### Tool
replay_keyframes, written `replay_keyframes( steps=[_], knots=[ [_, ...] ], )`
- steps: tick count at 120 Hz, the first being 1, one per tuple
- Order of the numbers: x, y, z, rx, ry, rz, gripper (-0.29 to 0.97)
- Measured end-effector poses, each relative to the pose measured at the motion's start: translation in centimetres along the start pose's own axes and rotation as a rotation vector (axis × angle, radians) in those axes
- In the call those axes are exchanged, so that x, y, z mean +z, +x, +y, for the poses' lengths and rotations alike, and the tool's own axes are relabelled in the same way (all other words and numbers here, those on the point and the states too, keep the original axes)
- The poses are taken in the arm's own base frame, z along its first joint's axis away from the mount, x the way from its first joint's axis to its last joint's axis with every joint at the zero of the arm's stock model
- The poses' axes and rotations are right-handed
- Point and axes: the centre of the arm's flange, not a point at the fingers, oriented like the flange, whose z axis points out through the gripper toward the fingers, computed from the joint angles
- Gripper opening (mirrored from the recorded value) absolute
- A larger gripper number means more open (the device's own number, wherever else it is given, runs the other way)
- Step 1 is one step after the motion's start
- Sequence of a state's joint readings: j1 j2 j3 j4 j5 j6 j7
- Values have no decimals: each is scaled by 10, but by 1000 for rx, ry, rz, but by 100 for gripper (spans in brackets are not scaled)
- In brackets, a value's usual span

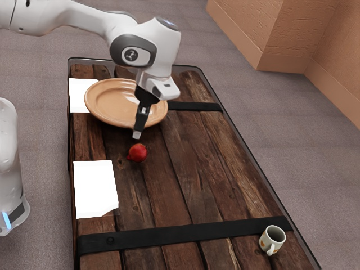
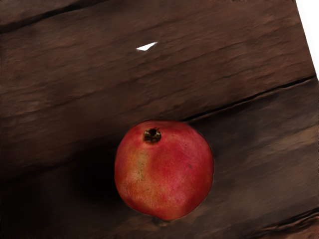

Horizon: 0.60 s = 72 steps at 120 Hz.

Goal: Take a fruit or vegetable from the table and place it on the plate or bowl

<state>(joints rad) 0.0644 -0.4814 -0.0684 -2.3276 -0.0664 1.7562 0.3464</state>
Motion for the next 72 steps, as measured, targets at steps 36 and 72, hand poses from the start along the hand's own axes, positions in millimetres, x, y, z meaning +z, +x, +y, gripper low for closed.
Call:
replay_keyframes(
  steps=[36, 72],
  knots=[
    [35, 4, 13, -71, -26, 3, 67],
    [63, 21, 6, -131, -35, 27, 67]
  ],
)
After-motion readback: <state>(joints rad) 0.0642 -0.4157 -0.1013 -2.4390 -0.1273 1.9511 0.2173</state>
